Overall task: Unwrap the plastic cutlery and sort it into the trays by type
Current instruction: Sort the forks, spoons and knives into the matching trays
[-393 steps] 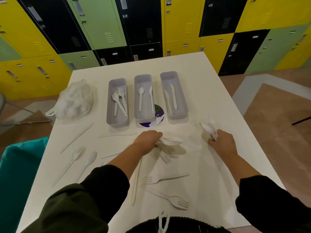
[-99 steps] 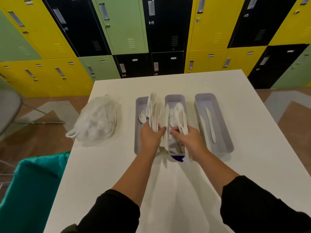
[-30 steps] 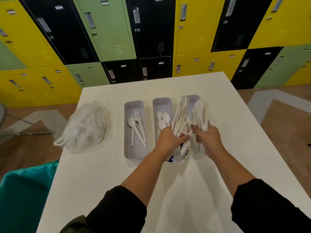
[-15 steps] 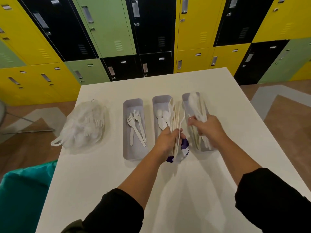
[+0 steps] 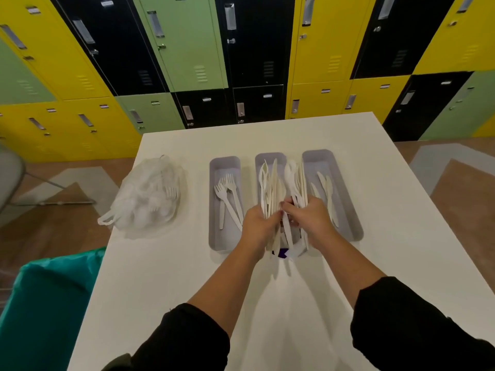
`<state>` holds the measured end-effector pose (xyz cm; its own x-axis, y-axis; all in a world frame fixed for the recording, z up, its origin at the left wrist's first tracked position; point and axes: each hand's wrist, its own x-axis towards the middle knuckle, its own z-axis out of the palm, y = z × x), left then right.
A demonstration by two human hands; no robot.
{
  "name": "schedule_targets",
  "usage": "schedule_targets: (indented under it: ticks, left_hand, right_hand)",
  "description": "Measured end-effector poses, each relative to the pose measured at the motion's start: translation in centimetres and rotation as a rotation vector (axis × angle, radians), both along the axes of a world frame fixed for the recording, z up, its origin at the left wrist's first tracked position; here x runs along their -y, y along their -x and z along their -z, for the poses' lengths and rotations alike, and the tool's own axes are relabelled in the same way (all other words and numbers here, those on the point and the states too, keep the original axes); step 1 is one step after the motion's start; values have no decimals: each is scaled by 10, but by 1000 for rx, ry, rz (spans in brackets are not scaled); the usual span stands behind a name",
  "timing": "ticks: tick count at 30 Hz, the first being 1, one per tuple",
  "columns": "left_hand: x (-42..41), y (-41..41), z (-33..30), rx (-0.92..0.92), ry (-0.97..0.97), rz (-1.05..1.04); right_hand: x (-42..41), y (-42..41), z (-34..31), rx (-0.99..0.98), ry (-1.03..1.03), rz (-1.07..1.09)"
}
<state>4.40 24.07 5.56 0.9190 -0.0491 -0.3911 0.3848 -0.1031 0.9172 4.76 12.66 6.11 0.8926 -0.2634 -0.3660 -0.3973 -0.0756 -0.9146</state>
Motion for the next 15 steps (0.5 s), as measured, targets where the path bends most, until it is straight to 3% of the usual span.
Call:
schedule_targets:
  ticks: [12, 15]
  left_hand:
    - [-47, -8, 8, 75, 10, -104]
    - [-59, -12, 11, 101, 0, -227]
  right_hand:
    - [-36, 3, 15, -73, 19, -124]
    - [-45, -6, 14, -49, 28, -111]
